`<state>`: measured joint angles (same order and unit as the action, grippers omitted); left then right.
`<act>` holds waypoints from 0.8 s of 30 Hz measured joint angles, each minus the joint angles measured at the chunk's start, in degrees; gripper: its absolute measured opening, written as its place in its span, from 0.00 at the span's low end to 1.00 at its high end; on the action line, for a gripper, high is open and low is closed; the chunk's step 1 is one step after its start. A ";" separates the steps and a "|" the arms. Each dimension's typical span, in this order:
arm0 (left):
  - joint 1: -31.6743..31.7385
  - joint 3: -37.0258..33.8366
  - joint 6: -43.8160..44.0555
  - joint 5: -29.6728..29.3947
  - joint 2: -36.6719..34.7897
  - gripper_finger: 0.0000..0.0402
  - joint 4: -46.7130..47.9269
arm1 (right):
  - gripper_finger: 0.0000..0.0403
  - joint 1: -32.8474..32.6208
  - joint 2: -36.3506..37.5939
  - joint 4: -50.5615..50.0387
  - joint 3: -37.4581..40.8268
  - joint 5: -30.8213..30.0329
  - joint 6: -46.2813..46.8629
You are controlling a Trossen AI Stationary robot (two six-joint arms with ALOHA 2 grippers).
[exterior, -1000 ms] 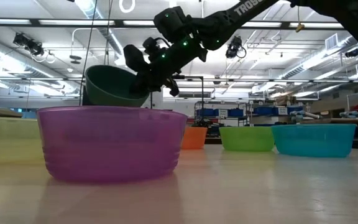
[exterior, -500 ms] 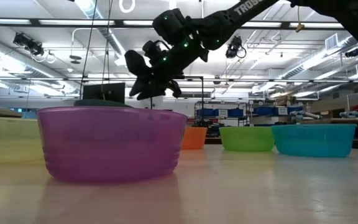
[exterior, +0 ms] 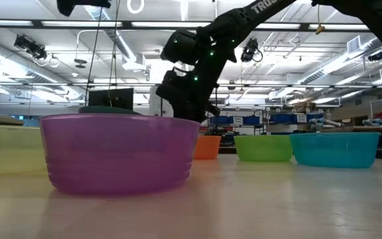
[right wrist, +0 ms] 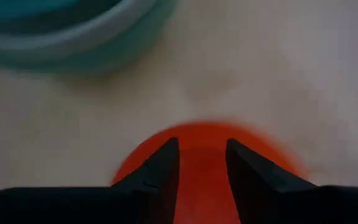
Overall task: Nest bowls inside each other
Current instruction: Stack the orange bowl on top of the blue bowl
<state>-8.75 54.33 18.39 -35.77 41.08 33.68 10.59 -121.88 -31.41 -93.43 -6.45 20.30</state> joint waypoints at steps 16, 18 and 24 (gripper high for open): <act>0.02 0.00 3.09 0.00 0.11 0.29 3.49 | 0.31 -4.60 0.06 -4.22 0.00 -0.79 1.82; 0.02 0.00 3.05 0.00 0.11 0.29 3.49 | 0.31 -4.61 0.40 -4.12 -0.23 -4.39 1.37; 0.02 0.00 3.02 -0.02 0.11 0.29 3.53 | 0.31 -4.03 2.21 -2.64 -3.84 -5.85 1.02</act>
<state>-8.73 54.33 21.41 -35.79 41.19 37.21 6.56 -119.68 -34.05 -97.27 -12.30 21.32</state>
